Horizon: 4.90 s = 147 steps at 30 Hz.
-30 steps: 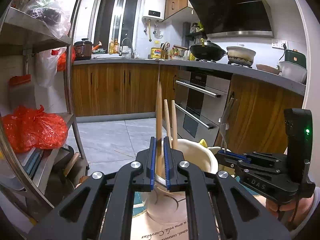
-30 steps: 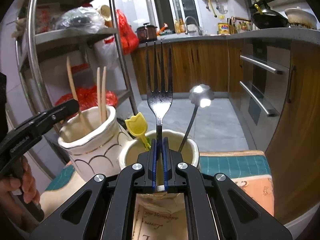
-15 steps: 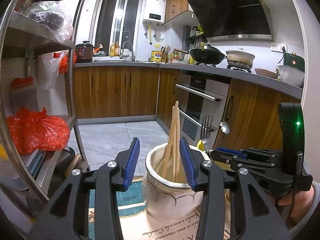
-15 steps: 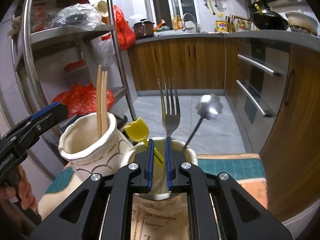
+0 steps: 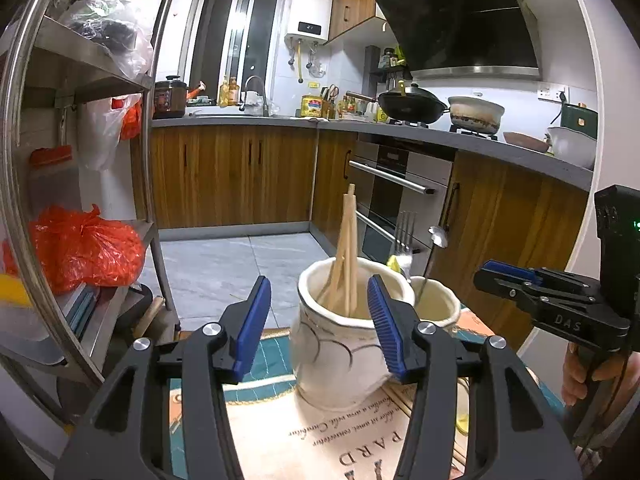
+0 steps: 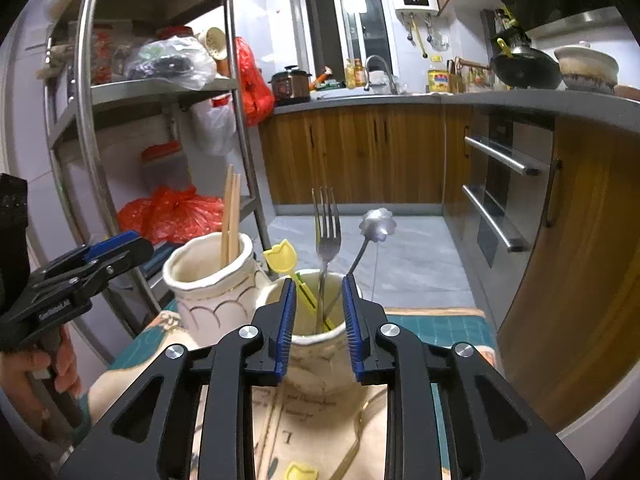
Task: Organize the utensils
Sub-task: 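Open left tool to drop chopstick in tall pot while right drops fork in short pot, then withdraw both open tools from the pots back over the utensils, then grasp a fourth chopstick with left tool while right grasps a gold fork, then carry chopstick over tall pot with left while right carries gold fork over short pot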
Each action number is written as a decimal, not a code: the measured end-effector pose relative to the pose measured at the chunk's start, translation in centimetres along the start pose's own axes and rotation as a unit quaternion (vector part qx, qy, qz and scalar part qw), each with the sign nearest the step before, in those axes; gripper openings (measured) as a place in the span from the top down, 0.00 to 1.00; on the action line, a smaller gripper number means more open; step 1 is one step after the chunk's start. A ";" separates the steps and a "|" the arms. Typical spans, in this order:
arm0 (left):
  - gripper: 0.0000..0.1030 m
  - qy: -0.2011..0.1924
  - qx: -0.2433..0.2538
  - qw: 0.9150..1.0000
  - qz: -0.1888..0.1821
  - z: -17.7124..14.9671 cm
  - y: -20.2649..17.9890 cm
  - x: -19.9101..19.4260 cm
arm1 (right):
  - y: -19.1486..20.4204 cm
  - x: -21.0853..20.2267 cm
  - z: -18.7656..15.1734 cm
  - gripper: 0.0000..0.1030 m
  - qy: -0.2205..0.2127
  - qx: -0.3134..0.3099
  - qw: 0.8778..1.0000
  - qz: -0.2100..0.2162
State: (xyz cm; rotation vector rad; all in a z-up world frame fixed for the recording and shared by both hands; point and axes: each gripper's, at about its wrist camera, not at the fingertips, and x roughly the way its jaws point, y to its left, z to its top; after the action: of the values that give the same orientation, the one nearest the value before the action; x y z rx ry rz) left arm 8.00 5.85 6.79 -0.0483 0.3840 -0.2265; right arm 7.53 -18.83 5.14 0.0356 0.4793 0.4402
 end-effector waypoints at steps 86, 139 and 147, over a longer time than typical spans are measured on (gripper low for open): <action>0.06 0.257 0.045 0.963 0.068 -11.1 -9.8 4.4 | -3.7 1.1 -7.0 0.99 0.141 0.011 0.990 0.009; 0.95 0.156 0.107 0.978 -0.085 -8.8 -6.5 -2.9 | -1.9 -6.2 -4.4 0.96 0.018 -0.023 0.999 0.045; 0.95 0.077 0.095 0.987 -0.100 -7.4 -5.7 -4.2 | -0.7 -7.0 -3.7 0.96 -0.011 -0.037 0.999 0.035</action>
State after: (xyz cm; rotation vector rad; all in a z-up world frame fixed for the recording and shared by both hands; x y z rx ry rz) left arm 0.19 1.25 1.98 0.1189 0.5105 -0.4660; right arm 0.58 -22.64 4.86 -0.0133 0.4400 0.5243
